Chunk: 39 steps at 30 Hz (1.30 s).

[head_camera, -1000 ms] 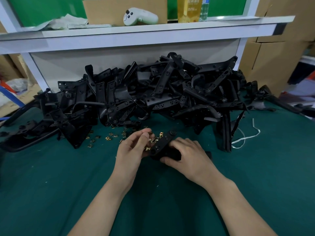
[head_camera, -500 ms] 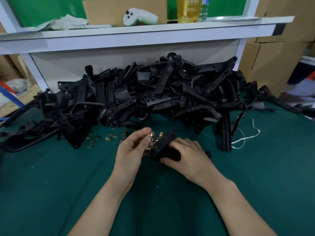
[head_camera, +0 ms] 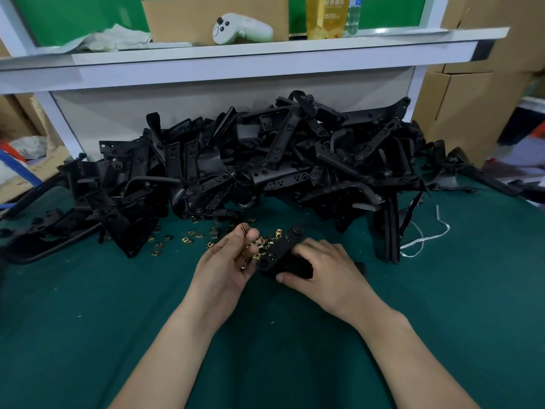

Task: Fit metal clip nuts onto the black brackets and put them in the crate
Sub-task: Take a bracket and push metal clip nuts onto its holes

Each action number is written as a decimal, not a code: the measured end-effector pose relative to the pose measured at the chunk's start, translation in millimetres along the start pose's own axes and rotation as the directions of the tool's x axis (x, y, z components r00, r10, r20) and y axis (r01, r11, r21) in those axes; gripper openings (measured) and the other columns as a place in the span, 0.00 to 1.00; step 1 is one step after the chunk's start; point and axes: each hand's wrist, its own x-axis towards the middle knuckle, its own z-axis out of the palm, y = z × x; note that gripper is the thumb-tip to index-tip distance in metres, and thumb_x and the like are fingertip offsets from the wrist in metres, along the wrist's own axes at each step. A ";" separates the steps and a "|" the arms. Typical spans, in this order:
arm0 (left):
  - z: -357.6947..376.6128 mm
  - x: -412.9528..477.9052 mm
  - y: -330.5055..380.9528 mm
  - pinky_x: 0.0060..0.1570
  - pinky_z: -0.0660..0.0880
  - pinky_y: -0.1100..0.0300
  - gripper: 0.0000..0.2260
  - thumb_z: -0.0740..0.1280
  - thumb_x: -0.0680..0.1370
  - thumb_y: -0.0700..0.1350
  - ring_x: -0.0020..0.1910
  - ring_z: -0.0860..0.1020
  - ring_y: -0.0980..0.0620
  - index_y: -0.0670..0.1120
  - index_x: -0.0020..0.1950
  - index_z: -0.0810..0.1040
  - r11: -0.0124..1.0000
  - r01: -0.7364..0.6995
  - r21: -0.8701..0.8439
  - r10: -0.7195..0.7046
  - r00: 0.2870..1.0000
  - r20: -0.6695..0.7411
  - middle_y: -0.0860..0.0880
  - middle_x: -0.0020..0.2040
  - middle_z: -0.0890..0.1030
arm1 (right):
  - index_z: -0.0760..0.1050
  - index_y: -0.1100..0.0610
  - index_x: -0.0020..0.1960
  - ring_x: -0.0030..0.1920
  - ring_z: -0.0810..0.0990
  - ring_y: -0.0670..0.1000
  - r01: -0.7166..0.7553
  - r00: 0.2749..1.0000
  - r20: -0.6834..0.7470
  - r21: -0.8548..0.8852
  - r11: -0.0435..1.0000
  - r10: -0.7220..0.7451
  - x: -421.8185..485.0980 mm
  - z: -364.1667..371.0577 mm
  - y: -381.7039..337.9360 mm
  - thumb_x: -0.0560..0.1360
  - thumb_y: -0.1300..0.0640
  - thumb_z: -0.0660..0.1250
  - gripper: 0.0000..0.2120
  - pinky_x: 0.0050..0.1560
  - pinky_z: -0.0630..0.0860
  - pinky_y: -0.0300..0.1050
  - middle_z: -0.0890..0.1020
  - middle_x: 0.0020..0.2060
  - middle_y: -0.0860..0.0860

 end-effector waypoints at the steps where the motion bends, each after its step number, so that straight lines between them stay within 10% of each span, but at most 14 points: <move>1: -0.7 0.4 0.1 0.45 0.80 0.63 0.06 0.66 0.82 0.47 0.41 0.81 0.58 0.50 0.56 0.80 1.000 0.009 -0.015 -0.009 1.000 -0.006 0.53 0.48 0.85 | 0.75 0.45 0.58 0.50 0.64 0.39 -0.001 1.000 0.002 -0.002 1.000 0.001 -0.1 -0.1 -0.2 0.74 0.31 0.62 0.22 0.56 0.59 0.40 0.70 0.49 0.34; 39: 1.3 -1.6 3.4 0.39 0.79 0.65 0.09 0.68 0.80 0.49 0.39 0.81 0.59 0.52 0.61 0.79 0.997 0.024 -0.075 -0.028 0.999 -0.047 0.56 0.49 0.84 | 0.75 0.44 0.57 0.49 0.64 0.38 -0.005 1.000 -0.001 0.003 1.000 0.005 -0.3 1.6 0.6 0.73 0.28 0.58 0.24 0.57 0.60 0.40 0.70 0.49 0.33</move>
